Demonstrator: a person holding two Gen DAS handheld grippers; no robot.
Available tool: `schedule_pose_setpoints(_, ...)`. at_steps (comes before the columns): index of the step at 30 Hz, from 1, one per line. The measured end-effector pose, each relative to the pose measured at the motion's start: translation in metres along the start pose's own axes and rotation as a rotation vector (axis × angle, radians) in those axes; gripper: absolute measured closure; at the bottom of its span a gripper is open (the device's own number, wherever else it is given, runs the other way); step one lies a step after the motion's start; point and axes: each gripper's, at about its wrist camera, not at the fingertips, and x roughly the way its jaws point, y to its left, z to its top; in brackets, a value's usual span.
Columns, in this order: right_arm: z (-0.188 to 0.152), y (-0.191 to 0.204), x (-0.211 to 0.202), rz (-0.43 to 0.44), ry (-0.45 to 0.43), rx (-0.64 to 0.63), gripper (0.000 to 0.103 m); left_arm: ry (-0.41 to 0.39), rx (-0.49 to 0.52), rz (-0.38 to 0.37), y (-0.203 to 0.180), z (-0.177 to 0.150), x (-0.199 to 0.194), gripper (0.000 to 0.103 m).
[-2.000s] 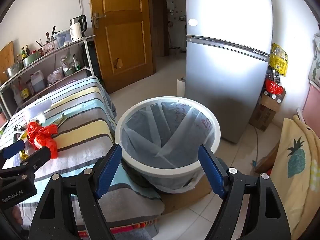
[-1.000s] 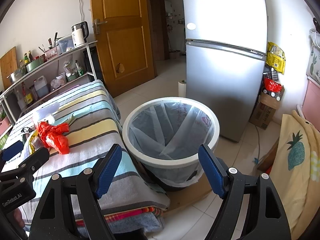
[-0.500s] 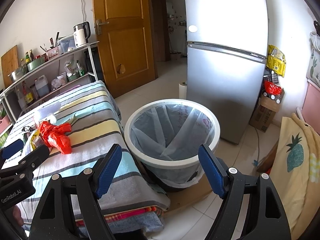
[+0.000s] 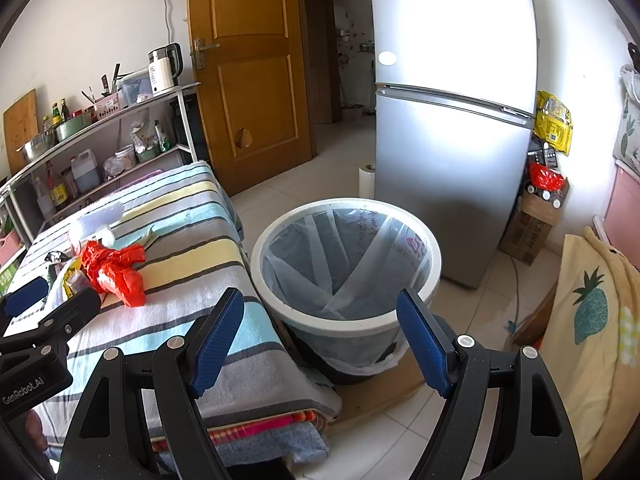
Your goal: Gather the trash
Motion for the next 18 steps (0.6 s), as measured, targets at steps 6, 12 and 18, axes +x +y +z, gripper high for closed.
schedule_pose_setpoints(6,0.0000,-0.0002,0.0001,0.001,0.001,0.000,0.024,-0.001,-0.001,0.000,-0.0002,-0.0003,0.0001,0.006)
schedule_pose_setpoints(12,-0.0006,-0.0005,-0.0010,0.002,-0.001,-0.002,0.024,-0.002,-0.003,0.000,0.0002,-0.0009,0.0000,0.006)
schedule_pose_setpoints(18,-0.0004,-0.0003,-0.0009,0.002,-0.001,-0.001,0.024,-0.004,-0.004,0.000,0.0007,-0.0011,0.0000,0.006)
